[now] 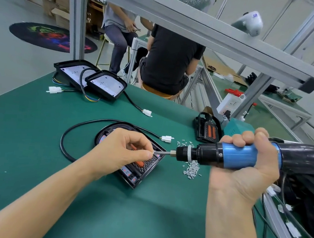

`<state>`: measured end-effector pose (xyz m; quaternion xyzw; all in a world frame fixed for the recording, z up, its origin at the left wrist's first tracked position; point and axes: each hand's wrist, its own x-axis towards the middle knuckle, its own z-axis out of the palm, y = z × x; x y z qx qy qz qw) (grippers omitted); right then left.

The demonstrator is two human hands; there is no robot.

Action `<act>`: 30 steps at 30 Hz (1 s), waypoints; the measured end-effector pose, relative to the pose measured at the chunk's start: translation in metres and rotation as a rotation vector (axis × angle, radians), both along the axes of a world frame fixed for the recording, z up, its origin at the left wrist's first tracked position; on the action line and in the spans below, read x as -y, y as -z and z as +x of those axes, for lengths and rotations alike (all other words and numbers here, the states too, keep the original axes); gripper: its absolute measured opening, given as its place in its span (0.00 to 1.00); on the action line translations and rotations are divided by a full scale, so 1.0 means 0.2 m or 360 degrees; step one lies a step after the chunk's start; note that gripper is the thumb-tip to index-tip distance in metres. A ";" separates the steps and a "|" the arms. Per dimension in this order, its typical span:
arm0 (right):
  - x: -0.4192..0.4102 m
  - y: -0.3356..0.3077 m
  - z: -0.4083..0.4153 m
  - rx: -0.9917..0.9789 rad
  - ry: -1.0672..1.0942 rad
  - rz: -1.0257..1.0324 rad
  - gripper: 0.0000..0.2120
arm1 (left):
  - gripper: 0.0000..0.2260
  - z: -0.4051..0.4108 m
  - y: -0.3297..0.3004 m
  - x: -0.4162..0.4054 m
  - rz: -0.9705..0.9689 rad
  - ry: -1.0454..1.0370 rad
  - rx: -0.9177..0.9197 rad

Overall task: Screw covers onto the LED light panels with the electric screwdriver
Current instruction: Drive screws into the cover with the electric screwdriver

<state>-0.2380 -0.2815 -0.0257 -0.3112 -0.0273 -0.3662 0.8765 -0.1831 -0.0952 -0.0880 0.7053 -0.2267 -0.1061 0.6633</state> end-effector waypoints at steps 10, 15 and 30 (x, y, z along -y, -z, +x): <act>-0.02 0.01 0.03 0.0011 -0.0020 0.0021 0.06 | 0.05 -0.02 0.02 0.00 -0.0144 -0.0029 -0.0110; -0.07 0.01 0.08 0.0009 -0.0050 0.0060 0.06 | 0.06 0.01 0.03 -0.05 -0.0212 -0.0103 -0.0153; -0.31 0.07 0.24 -0.0059 -0.0196 -0.0011 0.08 | 0.04 0.11 0.11 -0.29 0.0301 -0.0242 0.0176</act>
